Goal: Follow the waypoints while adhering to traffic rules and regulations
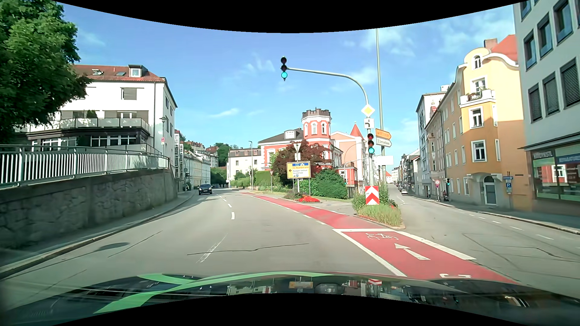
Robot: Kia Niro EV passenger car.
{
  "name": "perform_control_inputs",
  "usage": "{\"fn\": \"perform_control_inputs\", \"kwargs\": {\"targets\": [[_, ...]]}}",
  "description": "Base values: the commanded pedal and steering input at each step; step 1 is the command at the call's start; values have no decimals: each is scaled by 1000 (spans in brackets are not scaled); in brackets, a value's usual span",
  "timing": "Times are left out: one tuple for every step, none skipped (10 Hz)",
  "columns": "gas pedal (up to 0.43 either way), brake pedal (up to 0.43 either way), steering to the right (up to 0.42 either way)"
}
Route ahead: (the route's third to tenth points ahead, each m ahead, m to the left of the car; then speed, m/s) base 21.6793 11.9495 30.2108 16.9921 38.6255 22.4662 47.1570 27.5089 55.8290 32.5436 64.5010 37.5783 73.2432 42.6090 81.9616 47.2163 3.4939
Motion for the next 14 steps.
{"fn": "perform_control_inputs", "kwargs": {"targets": [[390,0,-60],[390,0,-50],[390,0,-48],[390,0,-49],[390,0,-51],[390,0,-58],[390,0,-65],[390,0,-68],[390,0,-73],[390,0,-81],[390,0,-84],[390,0,-86],[390,0,-90],[390,0,-93]]}}
